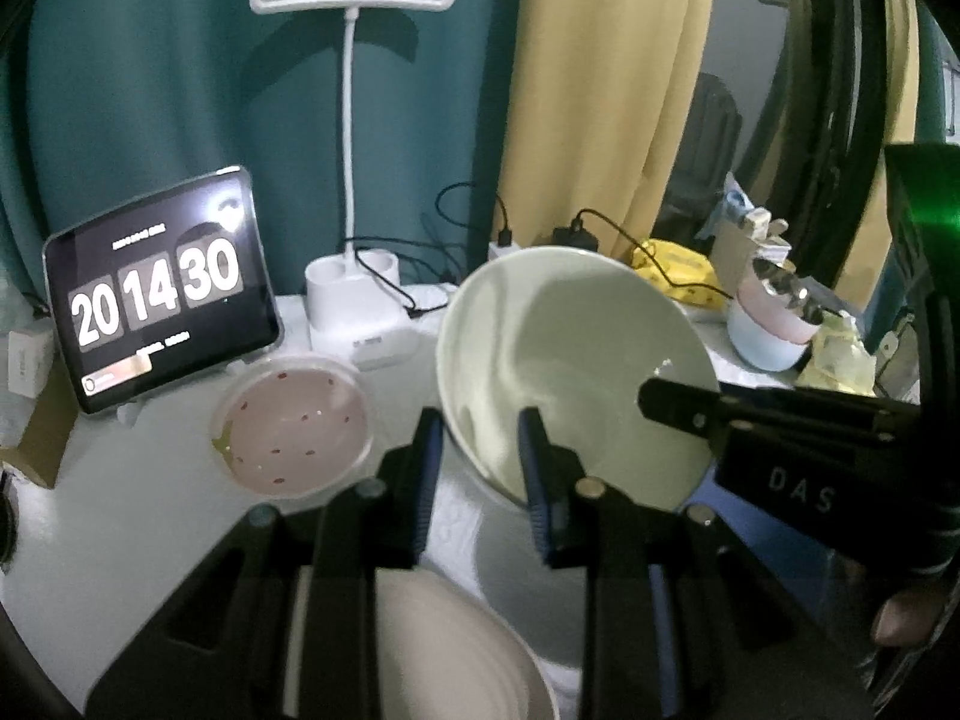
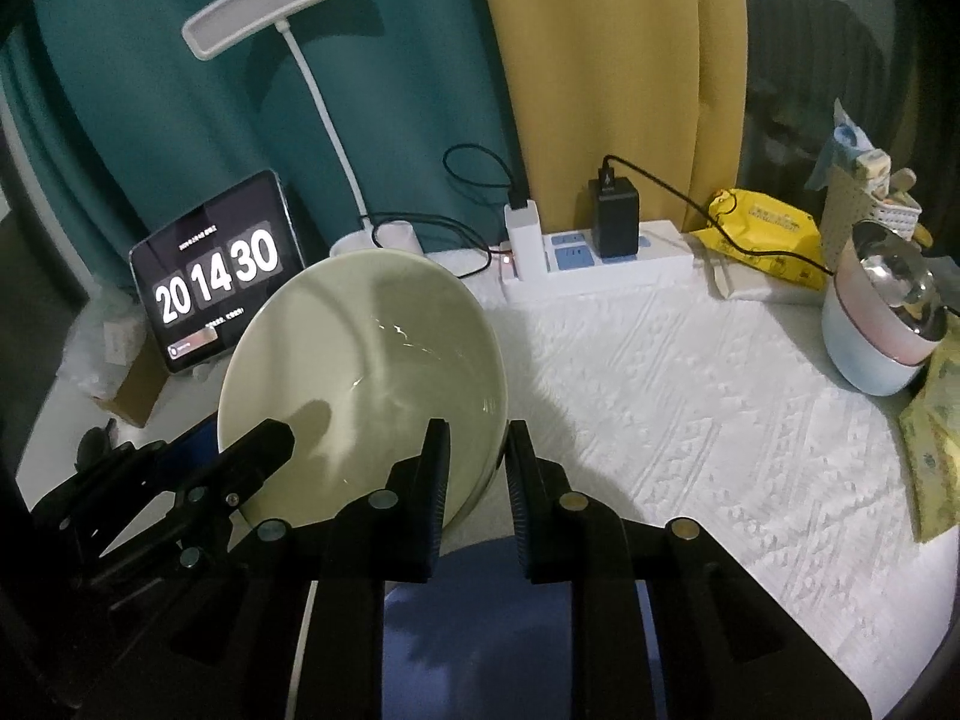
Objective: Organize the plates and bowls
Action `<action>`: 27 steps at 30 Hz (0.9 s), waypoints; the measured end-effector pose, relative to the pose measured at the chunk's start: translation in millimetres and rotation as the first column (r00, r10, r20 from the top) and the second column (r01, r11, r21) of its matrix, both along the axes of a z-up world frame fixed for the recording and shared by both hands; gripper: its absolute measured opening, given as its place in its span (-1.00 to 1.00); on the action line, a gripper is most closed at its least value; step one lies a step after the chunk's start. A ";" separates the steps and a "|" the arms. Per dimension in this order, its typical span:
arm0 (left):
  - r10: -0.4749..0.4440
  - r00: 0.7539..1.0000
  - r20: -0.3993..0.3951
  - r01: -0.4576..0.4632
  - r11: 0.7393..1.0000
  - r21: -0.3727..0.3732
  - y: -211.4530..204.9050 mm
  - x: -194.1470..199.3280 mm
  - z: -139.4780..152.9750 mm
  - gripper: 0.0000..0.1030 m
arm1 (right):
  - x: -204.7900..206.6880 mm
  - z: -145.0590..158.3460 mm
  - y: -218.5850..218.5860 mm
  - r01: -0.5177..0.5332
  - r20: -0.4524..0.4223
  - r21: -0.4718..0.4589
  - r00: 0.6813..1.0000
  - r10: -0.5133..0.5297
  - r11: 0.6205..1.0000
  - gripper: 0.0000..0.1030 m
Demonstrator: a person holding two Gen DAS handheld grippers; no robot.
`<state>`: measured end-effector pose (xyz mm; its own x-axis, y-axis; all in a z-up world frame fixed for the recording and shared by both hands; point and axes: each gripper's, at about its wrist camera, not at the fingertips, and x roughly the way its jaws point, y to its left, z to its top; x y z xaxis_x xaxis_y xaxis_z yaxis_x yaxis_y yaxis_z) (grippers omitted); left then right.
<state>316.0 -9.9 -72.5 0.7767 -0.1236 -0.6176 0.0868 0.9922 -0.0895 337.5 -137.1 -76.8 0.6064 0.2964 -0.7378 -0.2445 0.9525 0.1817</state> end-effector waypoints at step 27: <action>-0.062 0.997 0.035 0.062 0.998 0.000 -43.6 -65.2 14.2 -0.48 | -71.1 21.2 -44.2 0.055 0.058 0.027 0.997 -0.057 0.998 -0.61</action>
<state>250.8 -53.5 -58.3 0.7884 -0.1731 -0.5904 0.1514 0.9847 -0.0866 266.4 -181.3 -55.6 0.6648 0.2790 -0.6930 -0.2022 0.9602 0.1926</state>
